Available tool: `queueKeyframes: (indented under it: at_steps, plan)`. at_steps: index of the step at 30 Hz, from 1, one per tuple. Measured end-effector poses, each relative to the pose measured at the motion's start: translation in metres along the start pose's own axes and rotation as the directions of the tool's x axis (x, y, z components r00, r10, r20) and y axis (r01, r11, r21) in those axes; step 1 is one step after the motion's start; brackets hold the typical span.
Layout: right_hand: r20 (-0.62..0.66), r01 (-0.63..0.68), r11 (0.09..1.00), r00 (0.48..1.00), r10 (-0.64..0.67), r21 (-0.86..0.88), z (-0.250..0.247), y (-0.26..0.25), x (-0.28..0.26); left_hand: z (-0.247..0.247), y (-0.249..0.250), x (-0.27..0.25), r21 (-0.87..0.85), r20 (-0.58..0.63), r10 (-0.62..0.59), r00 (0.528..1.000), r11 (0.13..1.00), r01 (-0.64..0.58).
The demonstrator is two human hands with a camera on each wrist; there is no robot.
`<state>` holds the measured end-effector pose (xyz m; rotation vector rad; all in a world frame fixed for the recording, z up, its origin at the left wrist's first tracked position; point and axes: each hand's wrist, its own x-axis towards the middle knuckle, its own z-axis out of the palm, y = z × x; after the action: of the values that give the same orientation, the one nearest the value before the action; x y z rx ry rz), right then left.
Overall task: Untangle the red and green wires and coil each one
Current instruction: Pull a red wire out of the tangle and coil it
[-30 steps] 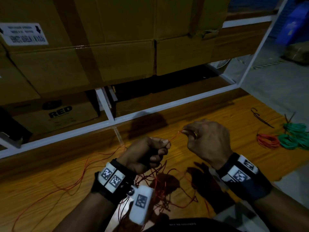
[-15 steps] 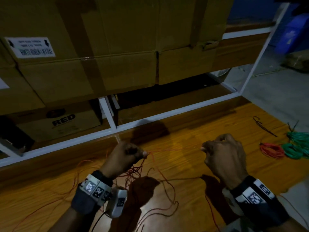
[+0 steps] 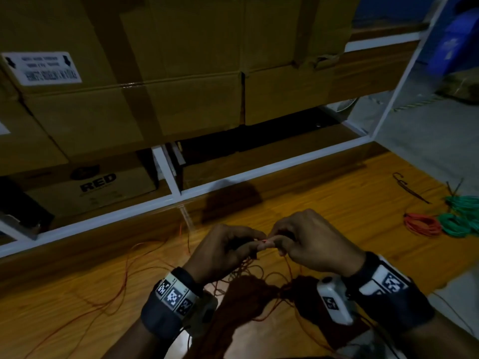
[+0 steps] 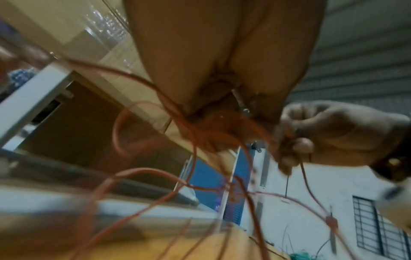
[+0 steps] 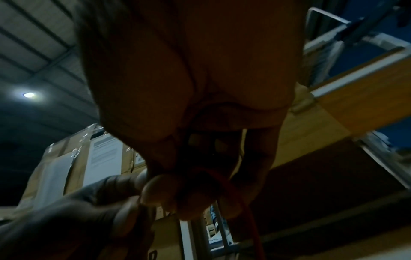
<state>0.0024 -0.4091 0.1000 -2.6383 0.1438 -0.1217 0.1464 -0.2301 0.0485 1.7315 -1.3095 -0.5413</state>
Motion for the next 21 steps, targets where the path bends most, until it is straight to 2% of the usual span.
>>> queueKeyframes:
  at_steps: [3, 6, 8, 10, 13, 17, 18, 19, 21]
  plan:
    - [-0.109, 0.032, 0.999, 0.993, -0.034, -0.019, -0.017, 0.004, -0.008, -0.003, -0.010, -0.005, 0.060, -0.012, -0.038, 0.999, 0.997, 0.039]
    - [-0.274, 0.051, 0.999, 0.961, -0.044, 0.017, -0.043, 0.008, -0.019, -0.015, -0.029, -0.005, 0.133, -0.042, -0.075, 0.996, 0.988, 0.080]
    - [-0.370, 0.028, 0.998, 0.929, -0.003, 0.064, -0.063, 0.016, -0.029, -0.021, -0.041, -0.008, 0.138, -0.053, -0.091, 0.994, 0.986, 0.097]
    - [-0.414, -0.038, 0.994, 0.907, 0.078, 0.103, -0.079, 0.026, -0.039, -0.027, -0.046, -0.012, 0.069, -0.117, -0.138, 0.984, 0.987, 0.146]
    - [-0.380, -0.154, 0.987, 0.911, 0.161, 0.049, -0.081, 0.043, -0.053, -0.037, -0.050, -0.014, 0.053, -0.211, -0.164, 0.964, 0.982, 0.179]
    - [-0.419, -0.266, 0.956, 0.887, 0.192, -0.126, -0.082, 0.054, -0.069, -0.055, -0.052, -0.010, 0.248, -0.277, -0.140, 0.951, 0.945, 0.211]
    - [-0.443, -0.303, 0.943, 0.870, 0.215, -0.138, -0.068, 0.075, -0.078, -0.059, -0.051, -0.010, 0.296, -0.289, -0.144, 0.946, 0.927, 0.231]
    - [-0.399, -0.347, 0.929, 0.875, 0.274, -0.124, -0.060, 0.088, -0.087, -0.060, -0.049, -0.009, 0.320, -0.295, -0.143, 0.945, 0.917, 0.238]
    - [-0.195, -0.420, 0.898, 0.899, 0.393, -0.129, -0.034, 0.113, -0.104, -0.058, -0.043, -0.008, 0.350, -0.273, -0.083, 0.958, 0.919, 0.179]
